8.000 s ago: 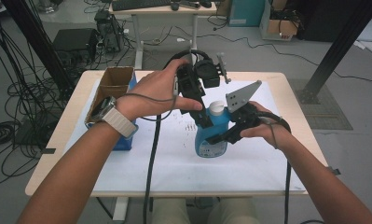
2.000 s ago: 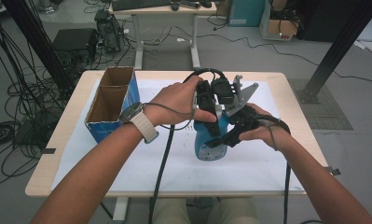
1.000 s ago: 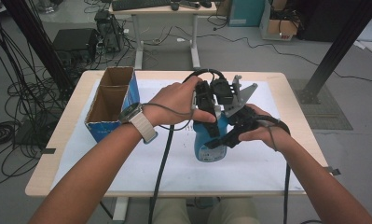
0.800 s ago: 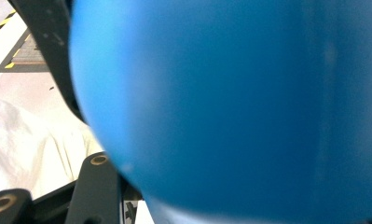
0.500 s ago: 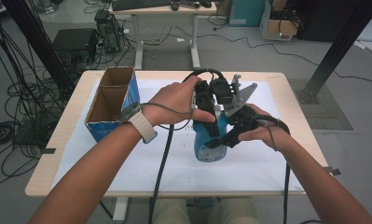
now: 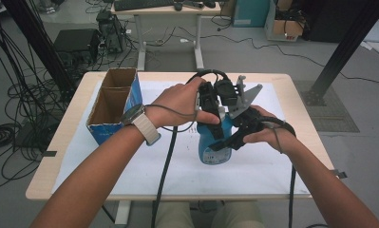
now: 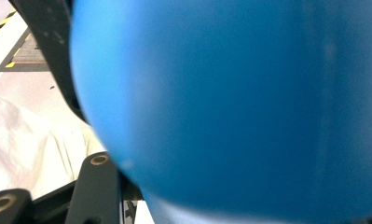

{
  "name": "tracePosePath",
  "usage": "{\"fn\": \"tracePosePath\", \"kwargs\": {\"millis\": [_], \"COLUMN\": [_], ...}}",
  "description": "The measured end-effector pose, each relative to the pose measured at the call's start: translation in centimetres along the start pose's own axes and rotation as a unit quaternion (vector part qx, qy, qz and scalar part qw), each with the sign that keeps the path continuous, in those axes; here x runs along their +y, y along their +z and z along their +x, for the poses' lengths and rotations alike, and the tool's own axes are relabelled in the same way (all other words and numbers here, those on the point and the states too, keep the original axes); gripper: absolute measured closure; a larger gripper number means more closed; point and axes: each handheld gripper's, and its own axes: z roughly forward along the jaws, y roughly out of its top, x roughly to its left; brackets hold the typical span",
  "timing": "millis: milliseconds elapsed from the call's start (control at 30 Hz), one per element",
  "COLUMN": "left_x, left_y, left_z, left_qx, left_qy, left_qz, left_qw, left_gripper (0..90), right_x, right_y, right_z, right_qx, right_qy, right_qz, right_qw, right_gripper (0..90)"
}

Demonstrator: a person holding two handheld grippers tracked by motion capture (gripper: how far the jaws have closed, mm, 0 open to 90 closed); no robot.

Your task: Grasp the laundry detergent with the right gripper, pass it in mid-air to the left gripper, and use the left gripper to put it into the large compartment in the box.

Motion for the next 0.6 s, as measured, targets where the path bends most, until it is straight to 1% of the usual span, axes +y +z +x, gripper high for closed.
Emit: {"fn": "tracePosePath", "kwargs": {"millis": [367,600], "left_x": [0.0,0.02], "left_y": [-0.01,0.08], "left_z": [0.06,0.05], "left_qx": [-0.002,-0.002], "left_qy": [0.0,-0.001], "left_qz": [0.005,0.0], "left_qw": [1.0,1.0], "left_gripper": [37.6,37.5], "right_x": [-0.01,-0.05], "right_y": [0.02,-0.02], "right_z": [-0.07,-0.05], "right_qx": [0.0,0.0], "right_qy": [-0.001,-0.001], "right_qz": [0.002,0.003], "right_qw": [1.0,1.0], "right_gripper": [43.5,43.4]}}
